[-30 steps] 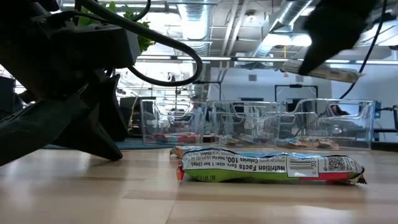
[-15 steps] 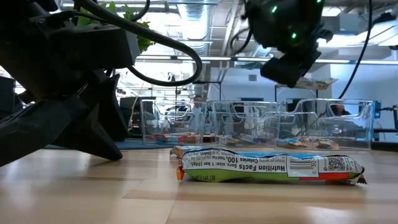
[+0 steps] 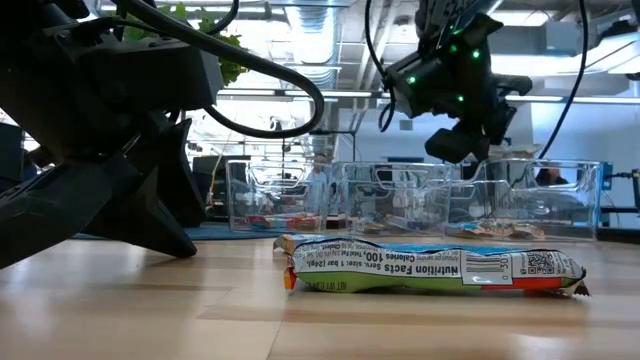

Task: Pick and place Granola Bars by type
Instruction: Put the yellow granola bar into the right transparent bin, then put the red granola bar into the left transparent bin

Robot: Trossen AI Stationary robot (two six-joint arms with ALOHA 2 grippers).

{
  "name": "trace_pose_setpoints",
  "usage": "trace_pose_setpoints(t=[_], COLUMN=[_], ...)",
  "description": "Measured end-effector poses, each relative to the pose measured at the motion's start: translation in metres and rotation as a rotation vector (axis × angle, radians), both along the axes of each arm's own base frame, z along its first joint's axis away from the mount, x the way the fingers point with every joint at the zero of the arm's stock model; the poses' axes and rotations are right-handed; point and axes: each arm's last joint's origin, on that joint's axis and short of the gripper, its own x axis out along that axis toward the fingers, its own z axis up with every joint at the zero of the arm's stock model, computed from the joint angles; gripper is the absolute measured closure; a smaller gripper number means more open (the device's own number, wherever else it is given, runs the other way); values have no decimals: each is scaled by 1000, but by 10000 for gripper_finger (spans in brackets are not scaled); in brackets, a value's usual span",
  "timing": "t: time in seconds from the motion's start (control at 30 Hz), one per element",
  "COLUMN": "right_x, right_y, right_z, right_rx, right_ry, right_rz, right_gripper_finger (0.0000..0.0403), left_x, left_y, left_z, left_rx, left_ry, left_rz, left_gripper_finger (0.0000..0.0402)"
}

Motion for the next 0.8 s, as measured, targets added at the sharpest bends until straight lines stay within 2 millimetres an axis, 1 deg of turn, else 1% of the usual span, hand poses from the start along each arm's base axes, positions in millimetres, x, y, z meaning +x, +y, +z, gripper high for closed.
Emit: trace_pose_setpoints(t=[0.17,0.3,0.47,0.63,0.7,0.8], right_x=[-1,1,4,4,3,2], right_y=[2,11,36,60,73,100], right_z=[-4,-3,-1,0,1,2], right_rx=[-7,-27,-76,-99,-117,-149], right_ry=[1,7,29,42,49,41], right_rz=[10,60,187,276,338,453], right_gripper_finger=[234,199,176,177,180,183], left_x=[0,0,1,3,4,9], left_y=[0,0,-1,-2,-3,-6], left_z=[0,0,0,0,0,4], left_rx=[2,12,7,9,18,52], left_ry=[-2,-9,-21,-20,-13,17], left_rz=[-1,-1,-1,-26,-53,-126], left_gripper_finger=[223,223,223,223,223,223])
